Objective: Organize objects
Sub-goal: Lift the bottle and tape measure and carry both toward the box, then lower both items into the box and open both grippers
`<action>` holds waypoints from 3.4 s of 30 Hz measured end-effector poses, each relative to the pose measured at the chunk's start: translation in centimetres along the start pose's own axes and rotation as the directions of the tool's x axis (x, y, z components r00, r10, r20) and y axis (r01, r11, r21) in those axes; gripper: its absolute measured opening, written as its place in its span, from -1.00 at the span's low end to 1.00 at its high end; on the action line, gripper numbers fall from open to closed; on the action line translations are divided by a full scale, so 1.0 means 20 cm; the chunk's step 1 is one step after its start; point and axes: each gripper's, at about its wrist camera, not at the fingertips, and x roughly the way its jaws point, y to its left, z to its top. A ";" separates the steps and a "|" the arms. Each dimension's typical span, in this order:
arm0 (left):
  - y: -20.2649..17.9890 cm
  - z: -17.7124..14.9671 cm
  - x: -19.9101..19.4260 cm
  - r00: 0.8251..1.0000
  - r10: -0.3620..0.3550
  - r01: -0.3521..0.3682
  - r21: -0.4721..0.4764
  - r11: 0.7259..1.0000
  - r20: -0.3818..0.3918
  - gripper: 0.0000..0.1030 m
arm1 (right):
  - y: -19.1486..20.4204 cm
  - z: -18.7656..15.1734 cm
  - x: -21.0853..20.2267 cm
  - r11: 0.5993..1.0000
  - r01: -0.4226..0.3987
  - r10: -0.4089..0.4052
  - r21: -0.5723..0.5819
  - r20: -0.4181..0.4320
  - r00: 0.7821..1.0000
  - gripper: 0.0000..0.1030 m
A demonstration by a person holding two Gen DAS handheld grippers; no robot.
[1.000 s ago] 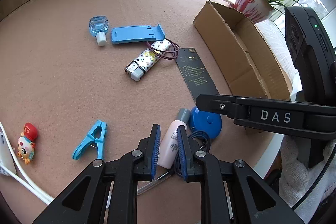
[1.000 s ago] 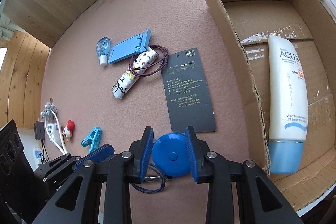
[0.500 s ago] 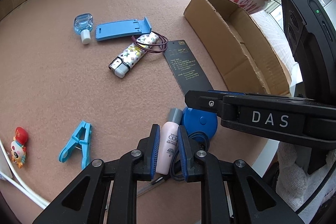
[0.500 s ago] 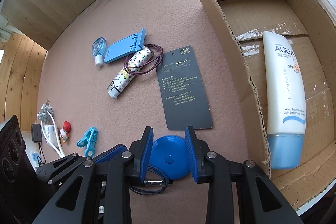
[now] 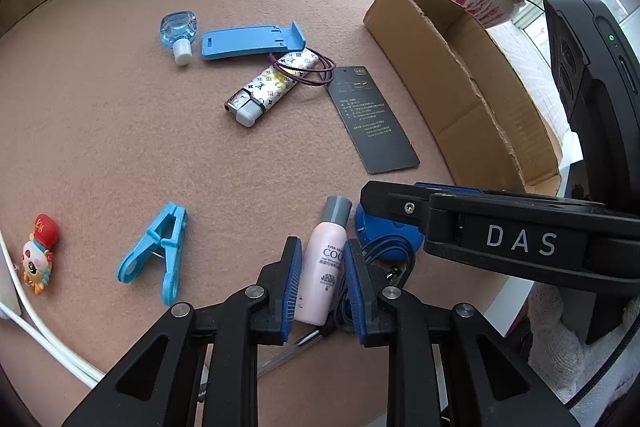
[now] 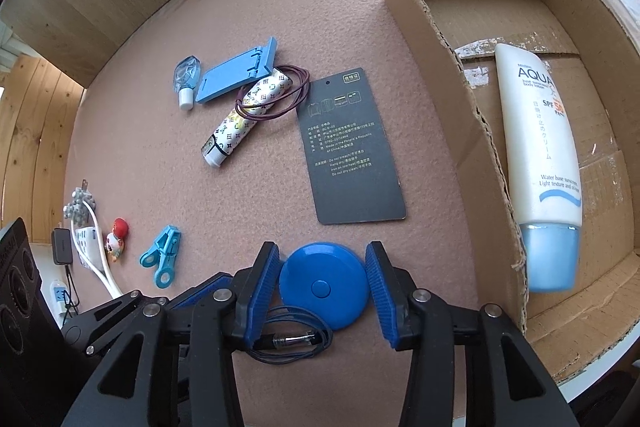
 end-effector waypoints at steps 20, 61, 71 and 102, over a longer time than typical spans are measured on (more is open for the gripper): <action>0.23 -0.10 -0.08 0.995 0.088 -0.083 -0.103 0.991 0.042 -0.55 | 0.10 -0.12 0.03 0.985 0.124 -0.119 -0.121 0.049 0.992 -0.05; 0.03 0.09 -0.29 0.975 0.048 -0.008 -0.184 0.983 0.215 -0.56 | 0.02 0.06 -0.32 0.966 0.118 -0.069 -0.232 0.209 0.976 -0.10; -0.29 0.28 -0.26 0.969 -0.004 0.029 -0.099 0.995 0.248 -0.56 | -0.24 0.08 -0.52 0.973 0.146 -0.092 -0.180 0.277 0.957 -0.10; -0.83 0.55 0.07 0.980 0.020 -0.024 0.017 1.000 0.200 -0.48 | -0.71 0.09 -0.59 0.979 0.163 -0.120 -0.121 0.303 0.945 -0.10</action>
